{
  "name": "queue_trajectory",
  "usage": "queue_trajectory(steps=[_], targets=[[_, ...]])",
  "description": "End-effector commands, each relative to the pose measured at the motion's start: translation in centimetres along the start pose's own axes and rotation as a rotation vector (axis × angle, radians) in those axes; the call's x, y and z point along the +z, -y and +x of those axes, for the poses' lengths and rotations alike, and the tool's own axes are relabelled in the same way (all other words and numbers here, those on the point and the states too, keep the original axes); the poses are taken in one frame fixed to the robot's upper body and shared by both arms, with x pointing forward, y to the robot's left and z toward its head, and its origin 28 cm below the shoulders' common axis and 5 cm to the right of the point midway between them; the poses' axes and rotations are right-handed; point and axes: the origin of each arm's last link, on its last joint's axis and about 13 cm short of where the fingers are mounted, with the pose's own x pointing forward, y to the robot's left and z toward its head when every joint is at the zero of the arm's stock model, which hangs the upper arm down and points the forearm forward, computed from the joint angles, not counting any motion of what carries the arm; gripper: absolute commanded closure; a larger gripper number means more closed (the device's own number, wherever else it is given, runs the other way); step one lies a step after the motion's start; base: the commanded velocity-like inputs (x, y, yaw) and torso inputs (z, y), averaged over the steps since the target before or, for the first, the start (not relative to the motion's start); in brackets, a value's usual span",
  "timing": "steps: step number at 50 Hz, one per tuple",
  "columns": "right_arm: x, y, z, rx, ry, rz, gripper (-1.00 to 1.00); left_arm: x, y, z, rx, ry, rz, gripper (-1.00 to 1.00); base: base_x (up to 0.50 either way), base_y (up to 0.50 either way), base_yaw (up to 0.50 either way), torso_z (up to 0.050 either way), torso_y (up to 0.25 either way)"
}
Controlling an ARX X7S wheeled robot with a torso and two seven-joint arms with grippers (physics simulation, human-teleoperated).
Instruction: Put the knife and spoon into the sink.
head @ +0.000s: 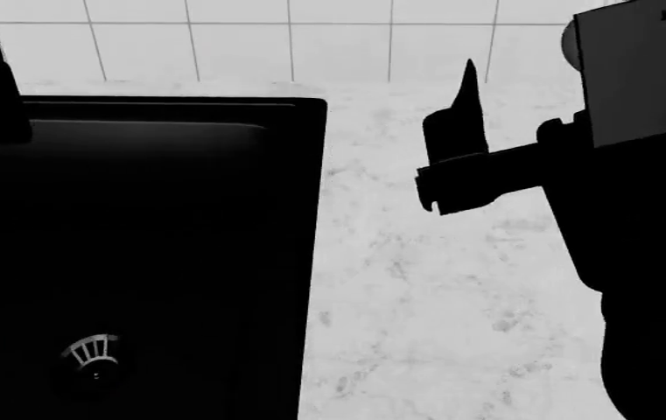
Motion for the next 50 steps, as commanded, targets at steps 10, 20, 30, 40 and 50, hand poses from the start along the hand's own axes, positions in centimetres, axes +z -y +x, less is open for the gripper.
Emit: queue_trajectory(steps=[10,20,30,40,50], targets=[[0.1,1.6,-1.5,-0.1,0.056,0.03,-1.0,-0.2,-0.1,-0.2,-0.003,0.001,-0.006,-1.0,0.0,0.0,0.0,0.0,0.0],[0.1,1.5,-1.4,-0.09,0.045,0.069,-1.0,-0.1,0.1,-0.5,-0.008,0.002,-0.006,-1.0,-0.25,0.16,0.0,0.0,0.0],[0.0,1.2,-1.2,-0.068,0.061,0.068,-1.0,-0.3,0.2,-0.9,-0.018,0.001,-0.01,-1.0,-0.5,0.34,0.0,0.0,0.0],[-0.3,0.9,-1.1,-0.049,0.066,0.041,-1.0,-0.6,0.1,-1.2,-0.019,-0.002,-0.014,-1.0,-0.28,0.49,0.0,0.0,0.0],[-0.4,0.8,-0.9,-0.035,0.07,0.052,-1.0,-0.6,0.0,-1.3,-0.017,-0.004,-0.014,-1.0,-0.2,0.5,0.0,0.0,0.0]])
